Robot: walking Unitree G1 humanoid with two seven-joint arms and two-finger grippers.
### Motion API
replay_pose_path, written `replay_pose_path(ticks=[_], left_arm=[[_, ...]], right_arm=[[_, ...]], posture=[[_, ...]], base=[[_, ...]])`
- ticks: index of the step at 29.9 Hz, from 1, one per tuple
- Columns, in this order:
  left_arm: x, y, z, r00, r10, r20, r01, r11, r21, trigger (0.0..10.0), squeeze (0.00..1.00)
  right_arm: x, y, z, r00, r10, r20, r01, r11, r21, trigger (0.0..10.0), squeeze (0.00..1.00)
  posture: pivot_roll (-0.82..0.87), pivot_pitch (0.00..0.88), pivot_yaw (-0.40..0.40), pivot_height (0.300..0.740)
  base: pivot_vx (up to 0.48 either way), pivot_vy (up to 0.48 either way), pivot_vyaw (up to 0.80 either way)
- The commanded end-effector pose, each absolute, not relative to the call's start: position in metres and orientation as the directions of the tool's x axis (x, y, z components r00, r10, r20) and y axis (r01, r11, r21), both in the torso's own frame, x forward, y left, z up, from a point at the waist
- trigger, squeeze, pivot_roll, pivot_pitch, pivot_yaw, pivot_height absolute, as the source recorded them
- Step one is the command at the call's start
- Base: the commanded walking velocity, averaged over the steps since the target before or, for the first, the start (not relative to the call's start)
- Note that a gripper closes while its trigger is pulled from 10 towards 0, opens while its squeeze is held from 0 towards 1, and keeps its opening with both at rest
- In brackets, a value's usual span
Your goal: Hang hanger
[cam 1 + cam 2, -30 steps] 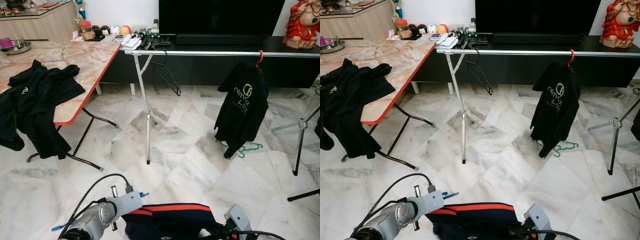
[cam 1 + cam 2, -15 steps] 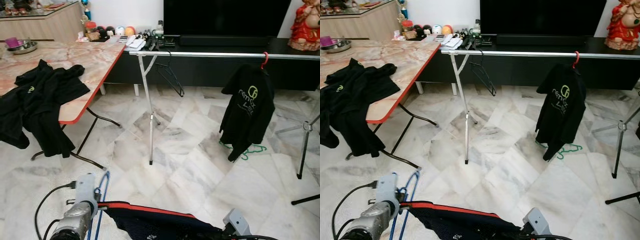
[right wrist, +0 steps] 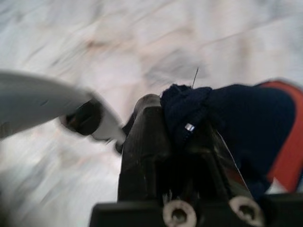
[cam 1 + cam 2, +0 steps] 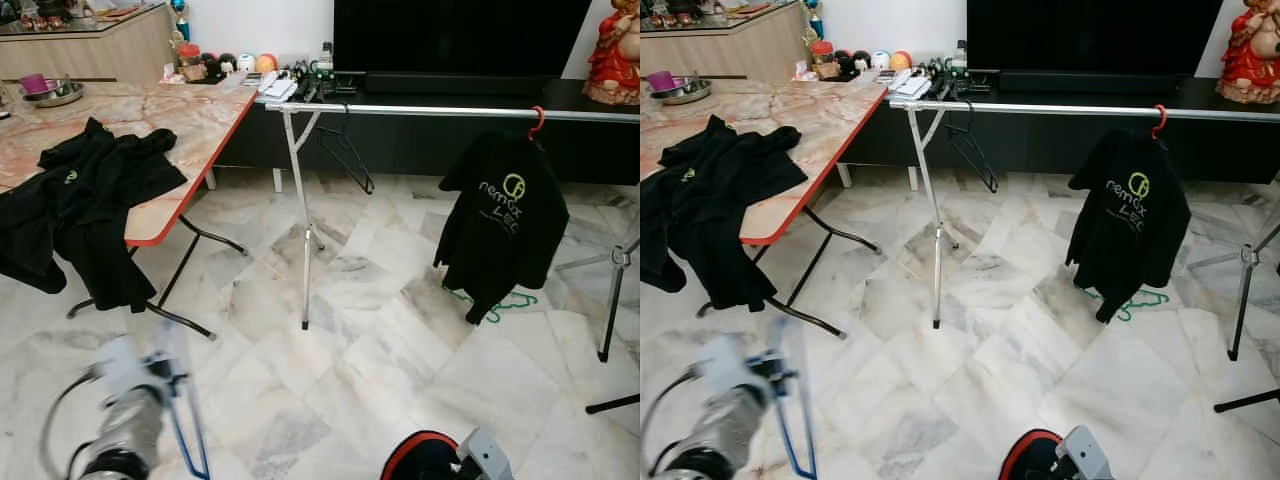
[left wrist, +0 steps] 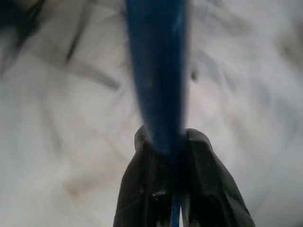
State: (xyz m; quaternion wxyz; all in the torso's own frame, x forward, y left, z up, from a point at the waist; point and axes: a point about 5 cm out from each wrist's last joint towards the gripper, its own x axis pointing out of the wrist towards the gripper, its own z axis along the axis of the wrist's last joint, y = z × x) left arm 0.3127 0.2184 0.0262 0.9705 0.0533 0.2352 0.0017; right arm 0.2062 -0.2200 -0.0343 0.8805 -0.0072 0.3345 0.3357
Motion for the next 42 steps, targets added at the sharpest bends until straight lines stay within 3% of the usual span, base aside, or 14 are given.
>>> replay_pose_path(ticks=[1, 3, 7, 13, 14, 15, 16, 17, 23, 32, 42], left_arm=[[0.3, 0.212, 0.011, 0.855, -0.037, -0.517, 0.205, 0.941, 0.271, 10.0, 0.0], [0.298, 0.211, 0.009, 0.85, -0.035, -0.525, 0.213, 0.935, 0.283, 10.0, 0.0], [0.281, 0.21, -0.01, 0.808, -0.004, -0.589, 0.15, 0.968, 0.2, 10.0, 0.0], [0.246, 0.214, -0.04, 0.713, 0.018, -0.701, 0.174, 0.964, 0.203, 10.0, 0.0], [0.232, 0.218, -0.05, 0.67, 0.045, -0.741, 0.152, 0.969, 0.196, 10.0, 0.0], [0.232, 0.218, -0.05, 0.67, 0.045, -0.741, 0.152, 0.969, 0.196, 10.0, 0.0], [0.223, 0.221, -0.056, 0.647, 0.063, -0.76, 0.128, 0.974, 0.189, 10.0, 0.0], [0.214, 0.224, -0.061, 0.622, 0.083, -0.779, 0.093, 0.98, 0.178, 10.0, 0.0], [0.189, 0.232, -0.073, 0.549, 0.123, -0.827, 0.066, 0.98, 0.189, 10.0, 0.0], [0.183, 0.23, -0.077, 0.532, 0.119, -0.838, 0.067, 0.981, 0.182, 10.0, 0.0], [0.177, 0.228, -0.08, 0.519, 0.111, -0.847, 0.072, 0.982, 0.172, 10.0, 0.0]], right_arm=[[0.222, -0.224, -0.023, 0.673, 0.531, -0.515, -0.529, 0.832, 0.167, 0.0, 0.0], [0.225, -0.224, -0.021, 0.693, 0.521, -0.498, -0.515, 0.841, 0.165, 0.0, 0.0], [0.241, -0.235, -0.013, 0.849, 0.303, -0.433, -0.277, 0.953, 0.123, 0.0, 0.0], [0.224, -0.242, -0.037, 0.809, 0.105, -0.578, -0.087, 0.994, 0.059, 0.0, 0.0], [0.216, -0.246, -0.044, 0.785, 0.027, -0.619, -0.006, 0.999, 0.036, 4.0, 0.0], [0.216, -0.246, -0.044, 0.785, 0.027, -0.619, -0.006, 0.999, 0.036, 4.0, 0.0], [0.21, -0.248, -0.049, 0.769, -0.012, -0.639, 0.056, 0.997, 0.049, 10.0, 0.0], [0.203, -0.248, -0.055, 0.746, -0.051, -0.664, 0.13, 0.989, 0.071, 10.0, 0.0], [0.172, -0.244, -0.074, 0.661, -0.125, -0.74, 0.265, 0.961, 0.074, 10.0, 0.0], [0.146, -0.232, -0.089, 0.585, -0.143, -0.798, 0.289, 0.956, 0.041, 10.0, 0.0], [0.145, -0.231, -0.09, 0.581, -0.15, -0.8, 0.29, 0.957, 0.032, 10.0, 0.0]], posture=[[0.02, 0.056, 0.03, 0.74], [0.02, 0.056, 0.03, 0.74], [0.02, 0.059, 0.028, 0.74], [0.02, 0.06, 0.033, 0.74], [0.02, 0.061, 0.035, 0.74], [0.02, 0.061, 0.035, 0.74], [0.01, 0.064, 0.036, 0.74], [0.01, 0.063, 0.037, 0.74], [0.02, 0.073, 0.038, 0.74], [0.02, 0.078, 0.041, 0.74], [0.02, 0.08, 0.039, 0.74]], base=[[0.0, 0.0, 0.0], [0.0, 0.0, 0.0], [0.0, 0.0, 0.0], [0.0, 0.0, 0.0], [0.0, 0.0, 0.0], [0.0, 0.0, 0.0], [0.0, 0.0, 0.0], [0.0, 0.0, 0.0], [0.0, 0.0, 0.0], [0.0, 0.0, 0.0], [0.0, 0.0, 0.0]])
